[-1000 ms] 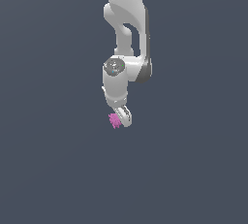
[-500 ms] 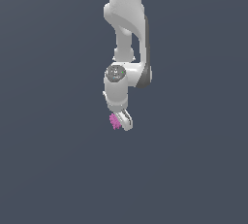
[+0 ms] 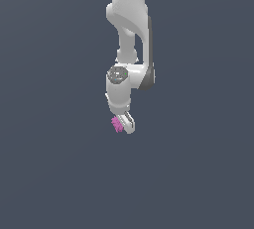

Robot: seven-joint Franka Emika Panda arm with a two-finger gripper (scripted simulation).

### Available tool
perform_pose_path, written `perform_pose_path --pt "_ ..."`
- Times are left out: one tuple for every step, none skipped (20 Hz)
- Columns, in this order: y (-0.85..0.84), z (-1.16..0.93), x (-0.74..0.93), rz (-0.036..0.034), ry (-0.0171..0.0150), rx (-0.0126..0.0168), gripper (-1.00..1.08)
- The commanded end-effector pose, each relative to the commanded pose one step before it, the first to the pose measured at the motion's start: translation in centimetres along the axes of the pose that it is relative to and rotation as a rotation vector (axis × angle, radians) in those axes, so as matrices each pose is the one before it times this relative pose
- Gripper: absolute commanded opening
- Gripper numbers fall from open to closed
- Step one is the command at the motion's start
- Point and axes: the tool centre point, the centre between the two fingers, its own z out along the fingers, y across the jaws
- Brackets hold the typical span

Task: Pick up the object and move it to a goal position.

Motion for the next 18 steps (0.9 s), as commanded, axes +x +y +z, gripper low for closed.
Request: perform_pose_path --pt "-0.02 -0.011 -0.028 -0.00055 -0.00028 0.00032 -1.0" --pt "0.012 -0.024 0.002 0.0 0.0 0.0 -1.0" --pt "0.037 -0.073 0.006 0.0 0.0 0.0 -1.0" --pt "0.062 -0.122 0.01 0.0 0.0 0.0 -1.0" --pt "0.087 -0.13 0.02 0.00008 -0.00044 -0.00052 -1.0" --pt "0.111 -0.22 0.018 0.0 0.0 0.0 -1.0" --pt "0.137 -0.212 0.031 0.00011 -0.00062 -0.00075 -1.0" --pt "0.161 -0.32 0.027 0.0 0.0 0.0 -1.0" --pt "0.186 -0.3 0.042 0.00013 -0.00074 -0.00093 -1.0" --pt "0.211 -0.38 0.042 0.00007 -0.00042 -0.00054 -1.0" --pt "0.236 -0.422 0.048 0.00009 -0.00051 -0.00067 -1.0" --pt "0.261 -0.466 0.054 0.0001 -0.00059 -0.00078 -1.0" --pt "0.287 -0.519 0.06 0.0001 -0.00058 -0.00078 -1.0" --pt "0.312 -0.565 0.066 0.00011 -0.00064 -0.00088 -1.0" --pt "0.338 -0.613 0.073 0.00012 -0.00069 -0.00097 -1.0" --pt "0.363 -0.658 0.081 0.00013 -0.00078 -0.00114 -1.0" --pt "0.389 -0.715 0.088 0.00013 -0.00075 -0.00115 -1.0" --pt "0.405 -0.749 0.095 0.00012 -0.00076 -0.00125 -1.0"
